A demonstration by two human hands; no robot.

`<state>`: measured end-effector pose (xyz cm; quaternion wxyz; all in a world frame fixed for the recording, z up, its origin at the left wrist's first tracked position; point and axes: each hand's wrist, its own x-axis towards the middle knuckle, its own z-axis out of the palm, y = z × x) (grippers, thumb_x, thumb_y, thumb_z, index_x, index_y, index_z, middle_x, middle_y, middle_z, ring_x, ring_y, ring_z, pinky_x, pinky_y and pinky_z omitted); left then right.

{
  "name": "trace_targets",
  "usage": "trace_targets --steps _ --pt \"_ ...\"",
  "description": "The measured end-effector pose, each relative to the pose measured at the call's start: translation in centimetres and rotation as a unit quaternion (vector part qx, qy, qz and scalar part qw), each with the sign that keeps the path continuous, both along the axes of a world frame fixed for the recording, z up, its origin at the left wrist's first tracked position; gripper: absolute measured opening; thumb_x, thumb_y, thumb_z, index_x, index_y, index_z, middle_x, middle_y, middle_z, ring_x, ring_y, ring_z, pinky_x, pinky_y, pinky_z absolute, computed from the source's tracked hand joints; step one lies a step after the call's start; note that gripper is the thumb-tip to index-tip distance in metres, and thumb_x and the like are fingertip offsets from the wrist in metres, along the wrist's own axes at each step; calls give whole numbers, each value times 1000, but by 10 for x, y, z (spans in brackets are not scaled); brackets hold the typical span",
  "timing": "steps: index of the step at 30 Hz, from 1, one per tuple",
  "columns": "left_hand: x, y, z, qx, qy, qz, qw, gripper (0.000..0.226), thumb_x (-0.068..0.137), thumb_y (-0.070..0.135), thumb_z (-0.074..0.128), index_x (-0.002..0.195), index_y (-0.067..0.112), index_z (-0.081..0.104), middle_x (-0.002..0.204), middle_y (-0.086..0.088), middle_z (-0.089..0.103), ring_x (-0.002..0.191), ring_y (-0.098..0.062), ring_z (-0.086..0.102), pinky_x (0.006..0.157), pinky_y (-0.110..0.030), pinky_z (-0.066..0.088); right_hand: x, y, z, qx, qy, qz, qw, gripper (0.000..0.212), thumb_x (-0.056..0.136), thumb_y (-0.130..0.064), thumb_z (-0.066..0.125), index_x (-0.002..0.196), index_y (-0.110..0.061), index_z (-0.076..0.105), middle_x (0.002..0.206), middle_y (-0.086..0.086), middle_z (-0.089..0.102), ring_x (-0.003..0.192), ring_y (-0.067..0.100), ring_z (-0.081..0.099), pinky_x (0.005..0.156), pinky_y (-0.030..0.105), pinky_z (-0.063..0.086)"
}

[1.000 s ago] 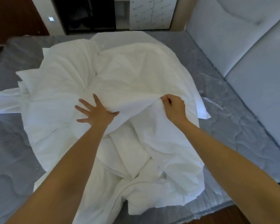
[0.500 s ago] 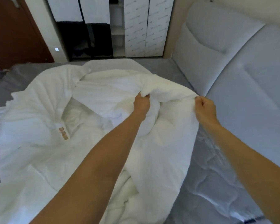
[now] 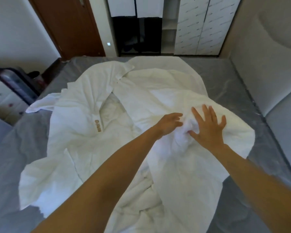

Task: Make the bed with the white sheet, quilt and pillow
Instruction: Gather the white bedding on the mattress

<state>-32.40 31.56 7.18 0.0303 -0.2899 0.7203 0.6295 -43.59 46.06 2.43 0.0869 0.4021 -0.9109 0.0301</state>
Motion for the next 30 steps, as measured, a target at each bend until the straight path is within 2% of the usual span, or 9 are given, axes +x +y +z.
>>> trace_targets --steps 3,6,9,14,16,19,22,25,30 --pt "39 -45 -25 -64 -46 81 994 47 90 17 61 136 22 50 141 -8 46 125 -24 48 101 -31 40 -10 -4 -24 17 58 57 997 77 86 -70 27 150 -40 -3 151 13 28 136 32 27 96 64 32" --pt "81 -89 -53 -123 -117 126 977 51 91 23 59 140 20 43 143 -11 42 128 -26 46 105 -32 38 4 -22 -43 1 104 126 986 80 76 -44 64 146 -36 26 148 14 31 134 32 32 99 58 26" --pt "110 -126 -75 -120 -173 124 970 56 91 28 58 142 17 39 143 -15 44 129 -27 45 108 -34 36 28 -63 -53 15 97 164 982 66 71 -36 53 137 -36 46 139 17 47 126 30 48 98 53 29" --pt "130 -179 -95 -147 -196 68 967 51 92 28 55 140 18 40 140 -12 48 127 -25 46 105 -30 34 66 -127 -48 194 -137 1 971 38 98 -36 43 133 -23 48 121 6 62 112 25 59 90 34 43" --pt "137 -204 -101 -157 -188 49 968 50 94 28 54 140 17 40 141 -13 46 129 -25 45 106 -29 33 73 -149 -46 259 -297 4 919 36 94 -31 51 128 -20 53 130 7 56 115 25 55 86 28 43" --pt "157 -256 -115 -156 -181 56 969 51 94 31 54 141 17 38 141 -12 46 129 -25 45 104 -29 33 99 -215 -44 343 -433 51 832 33 85 -15 64 117 -18 65 112 0 59 98 17 54 67 17 43" --pt "195 -312 -134 -167 -201 110 959 59 92 36 54 144 14 33 141 -11 47 131 -27 42 105 -32 33 137 -304 -57 171 -497 37 850 31 88 -16 62 119 -16 65 113 0 58 107 19 57 86 23 45" --pt "247 -373 -158 -147 -242 190 940 67 91 41 55 145 10 30 145 -13 43 133 -28 41 107 -34 32 177 -394 -85 -38 -623 -54 779 36 88 -14 63 124 -10 60 112 8 64 94 18 61 79 23 46" --pt "312 -437 -195 -74 -248 275 926 64 91 37 58 145 13 31 144 -16 43 130 -31 43 108 -37 35 220 -492 -138 -101 -660 -128 734 74 85 -35 69 146 -11 33 140 3 48 104 15 53 88 24 41"
